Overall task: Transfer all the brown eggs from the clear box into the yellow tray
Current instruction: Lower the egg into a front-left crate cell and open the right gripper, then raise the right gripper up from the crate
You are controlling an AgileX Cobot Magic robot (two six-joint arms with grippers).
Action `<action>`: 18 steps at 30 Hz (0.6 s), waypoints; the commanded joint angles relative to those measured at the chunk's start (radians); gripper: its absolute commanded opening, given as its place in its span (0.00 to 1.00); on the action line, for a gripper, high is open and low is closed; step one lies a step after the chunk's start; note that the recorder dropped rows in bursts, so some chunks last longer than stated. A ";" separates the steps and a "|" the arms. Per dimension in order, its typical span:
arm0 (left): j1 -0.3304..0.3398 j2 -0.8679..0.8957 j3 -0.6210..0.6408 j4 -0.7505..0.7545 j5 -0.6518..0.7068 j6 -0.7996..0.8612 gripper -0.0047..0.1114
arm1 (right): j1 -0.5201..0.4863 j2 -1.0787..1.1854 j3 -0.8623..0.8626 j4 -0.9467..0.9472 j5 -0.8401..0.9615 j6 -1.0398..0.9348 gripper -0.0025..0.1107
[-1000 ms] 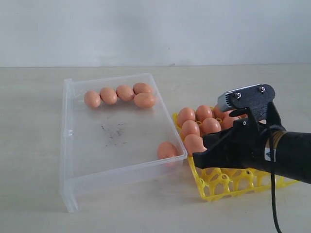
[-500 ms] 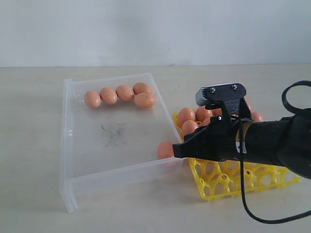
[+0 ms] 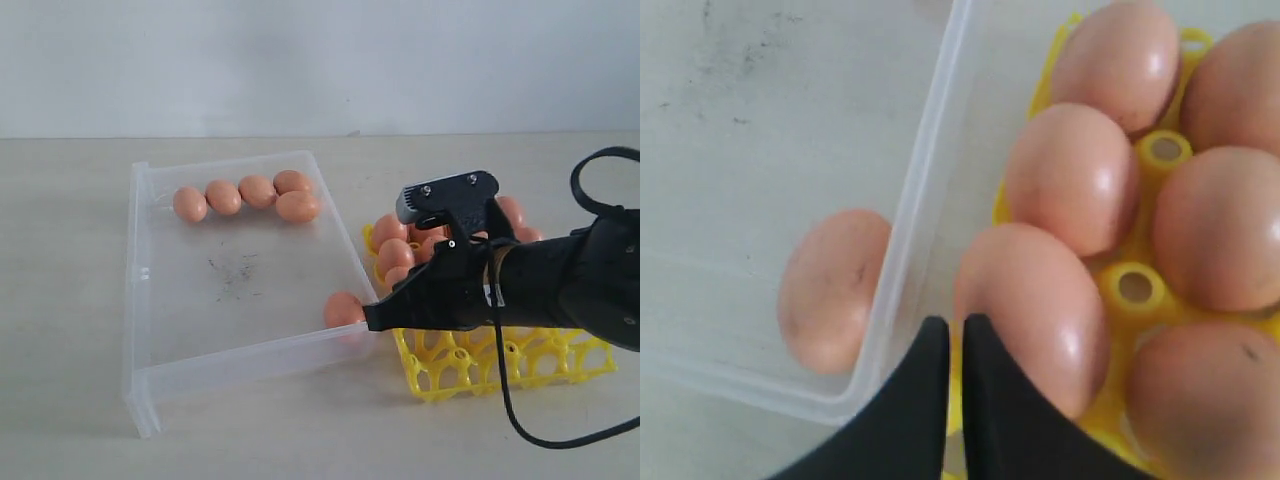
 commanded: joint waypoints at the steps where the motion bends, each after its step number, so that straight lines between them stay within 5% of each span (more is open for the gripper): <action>1: -0.003 0.004 -0.002 -0.005 -0.016 0.005 0.07 | 0.000 -0.110 -0.004 -0.010 -0.080 -0.077 0.03; 10: -0.003 0.004 -0.002 -0.005 -0.016 0.005 0.07 | 0.000 -0.320 -0.032 -0.143 -0.220 -0.199 0.03; 15: -0.003 0.004 -0.002 -0.005 -0.016 0.005 0.07 | 0.000 -0.401 -0.051 -0.178 -0.293 0.046 0.03; 18: -0.003 0.004 -0.002 -0.005 -0.016 0.005 0.07 | 0.006 -0.389 -0.126 -0.456 -0.030 0.310 0.03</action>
